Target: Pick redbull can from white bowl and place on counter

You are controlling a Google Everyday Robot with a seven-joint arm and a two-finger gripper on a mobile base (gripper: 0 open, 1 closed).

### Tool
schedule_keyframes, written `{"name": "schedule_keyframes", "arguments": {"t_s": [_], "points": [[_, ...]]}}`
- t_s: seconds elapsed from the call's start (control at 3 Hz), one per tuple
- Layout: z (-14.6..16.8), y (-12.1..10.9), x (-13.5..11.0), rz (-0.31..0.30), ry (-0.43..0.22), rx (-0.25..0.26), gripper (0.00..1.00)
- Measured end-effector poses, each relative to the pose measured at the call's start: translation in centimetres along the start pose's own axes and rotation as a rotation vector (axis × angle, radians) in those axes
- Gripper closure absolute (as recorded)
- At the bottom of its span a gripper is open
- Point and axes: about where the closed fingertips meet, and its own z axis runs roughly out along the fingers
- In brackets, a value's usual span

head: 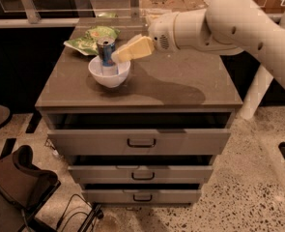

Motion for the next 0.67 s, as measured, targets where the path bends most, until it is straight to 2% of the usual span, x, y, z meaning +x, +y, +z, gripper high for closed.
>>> {"name": "schedule_keyframes", "arguments": {"t_s": [0.67], "points": [[5.1,0.1,0.8,0.052,-0.153,-0.032,0.00]]}}
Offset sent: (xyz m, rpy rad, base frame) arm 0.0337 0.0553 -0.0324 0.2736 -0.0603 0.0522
